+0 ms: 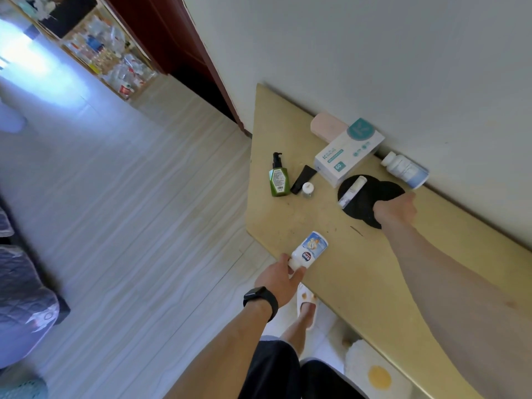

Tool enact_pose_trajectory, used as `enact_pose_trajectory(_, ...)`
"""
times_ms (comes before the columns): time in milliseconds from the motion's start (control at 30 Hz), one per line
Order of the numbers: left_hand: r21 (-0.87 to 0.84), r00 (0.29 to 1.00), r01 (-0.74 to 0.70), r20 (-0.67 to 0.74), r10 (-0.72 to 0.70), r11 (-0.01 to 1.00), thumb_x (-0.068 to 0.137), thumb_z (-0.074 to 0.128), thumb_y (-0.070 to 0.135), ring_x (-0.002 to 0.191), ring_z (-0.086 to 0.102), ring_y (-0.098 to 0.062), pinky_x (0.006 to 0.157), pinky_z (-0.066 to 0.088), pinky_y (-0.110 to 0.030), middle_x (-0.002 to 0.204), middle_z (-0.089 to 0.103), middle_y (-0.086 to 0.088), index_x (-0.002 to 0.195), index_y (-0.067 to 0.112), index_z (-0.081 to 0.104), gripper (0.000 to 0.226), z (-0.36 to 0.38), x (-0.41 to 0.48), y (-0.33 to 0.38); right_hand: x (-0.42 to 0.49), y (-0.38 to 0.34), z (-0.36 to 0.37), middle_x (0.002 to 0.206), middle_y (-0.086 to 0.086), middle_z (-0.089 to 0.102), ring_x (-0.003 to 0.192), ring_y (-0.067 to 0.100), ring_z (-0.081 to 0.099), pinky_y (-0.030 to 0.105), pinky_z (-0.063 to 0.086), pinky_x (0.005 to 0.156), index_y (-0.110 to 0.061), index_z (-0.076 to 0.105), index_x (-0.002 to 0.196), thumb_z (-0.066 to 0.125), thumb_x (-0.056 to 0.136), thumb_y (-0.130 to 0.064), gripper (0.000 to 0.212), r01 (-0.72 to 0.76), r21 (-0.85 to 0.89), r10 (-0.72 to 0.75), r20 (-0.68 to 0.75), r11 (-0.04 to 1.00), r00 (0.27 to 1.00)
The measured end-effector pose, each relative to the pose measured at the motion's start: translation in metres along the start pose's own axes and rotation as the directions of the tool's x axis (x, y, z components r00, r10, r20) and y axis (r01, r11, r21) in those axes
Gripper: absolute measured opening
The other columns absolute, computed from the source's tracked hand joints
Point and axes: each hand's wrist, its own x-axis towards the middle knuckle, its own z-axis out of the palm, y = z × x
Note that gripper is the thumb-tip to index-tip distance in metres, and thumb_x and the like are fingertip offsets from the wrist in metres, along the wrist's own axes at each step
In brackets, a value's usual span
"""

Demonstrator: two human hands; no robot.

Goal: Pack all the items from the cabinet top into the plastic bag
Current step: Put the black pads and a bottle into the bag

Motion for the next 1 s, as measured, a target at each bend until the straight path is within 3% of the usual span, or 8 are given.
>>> enact_pose_trajectory(233,-0.008,1.0,0.001,0.022,-0.001,1.0,0.094,0.043,0.058,0.084,0.064,-0.012,0.074,0.057,-0.036,0.114,0.064,0.011,0.125,0.028,0.043,0.043,0.003,-0.005,-0.006,-0.012,0.008,-0.021,0.135,0.019,0.051,0.119,0.037,0.054,0.043,0.052,0.085,-0.01,0.035,0.138,0.069,0.083,-0.013,0.064,0.043,0.032,-0.044,0.003,0.999,0.999)
enact_pose_trajectory(400,-0.032,0.999,-0.012,0.043,0.013,0.999,0.095,0.045,0.056,0.083,0.062,-0.009,0.076,0.056,-0.033,0.106,0.06,0.013,0.126,0.027,0.043,0.042,0.001,-0.008,-0.001,-0.053,0.029,-0.067,0.129,0.016,0.057,0.107,0.036,0.059,0.035,0.047,0.073,-0.01,0.042,0.13,0.069,0.084,-0.022,0.054,0.157,0.138,-0.14,-0.126,0.978,0.982)
enact_pose_trajectory(500,-0.039,0.997,-0.059,0.044,0.061,0.997,0.096,0.046,0.054,0.081,0.062,-0.008,0.072,0.055,-0.03,0.103,0.058,0.013,0.127,0.027,0.043,0.042,0.001,-0.01,0.009,-0.084,0.064,-0.096,0.117,0.01,0.059,0.09,0.028,0.057,0.034,0.046,0.067,-0.012,0.044,0.124,0.07,0.086,-0.025,0.048,0.176,0.201,-0.139,-0.183,0.964,0.973)
enact_pose_trajectory(633,-0.073,0.986,-0.16,0.042,0.163,0.984,0.096,0.048,0.05,0.077,0.062,-0.008,0.069,0.053,-0.031,0.095,0.061,0.011,0.122,0.027,0.043,0.035,0.006,-0.019,0.04,-0.124,0.128,-0.133,0.107,0.001,0.059,0.094,0.025,0.06,0.036,0.049,0.07,-0.017,0.048,0.117,0.075,0.083,-0.026,0.044,0.158,0.357,-0.088,-0.206,0.921,0.975)
enact_pose_trajectory(800,-0.039,0.939,-0.337,0.06,0.339,0.941,0.094,0.052,0.051,0.078,0.064,-0.013,0.07,0.055,-0.036,0.092,0.066,0.007,0.109,0.029,0.047,0.027,0.034,-0.048,0.094,-0.195,0.217,-0.176,0.098,-0.011,0.057,0.086,0.013,0.057,0.028,0.043,0.067,-0.02,0.049,0.108,0.075,0.084,-0.021,0.035,0.094,0.526,0.064,-0.275,0.845,0.959)
enact_pose_trajectory(900,-0.106,0.874,-0.475,0.058,0.482,0.874,0.094,0.056,0.048,0.078,0.062,-0.007,0.062,0.049,-0.026,0.092,0.066,0.006,0.105,0.028,0.05,0.024,0.059,-0.083,0.138,-0.235,0.27,-0.196,0.096,-0.012,0.058,0.082,0.002,0.055,0.02,0.041,0.061,-0.021,0.049,0.104,0.074,0.085,-0.018,0.032,0.069,0.622,0.159,-0.304,0.78,0.939)
enact_pose_trajectory(1000,-0.129,0.783,-0.616,0.013,0.622,0.777,0.092,0.058,0.049,0.078,0.063,-0.006,0.06,0.042,-0.019,0.088,0.069,0.007,0.096,0.032,0.051,0.019,0.087,-0.136,0.175,-0.269,0.326,-0.208,0.098,-0.012,0.061,0.085,0.002,0.058,0.023,0.045,0.061,-0.026,0.051,0.099,0.076,0.084,-0.021,0.03,0.034,0.687,0.226,-0.283,0.725,0.932)
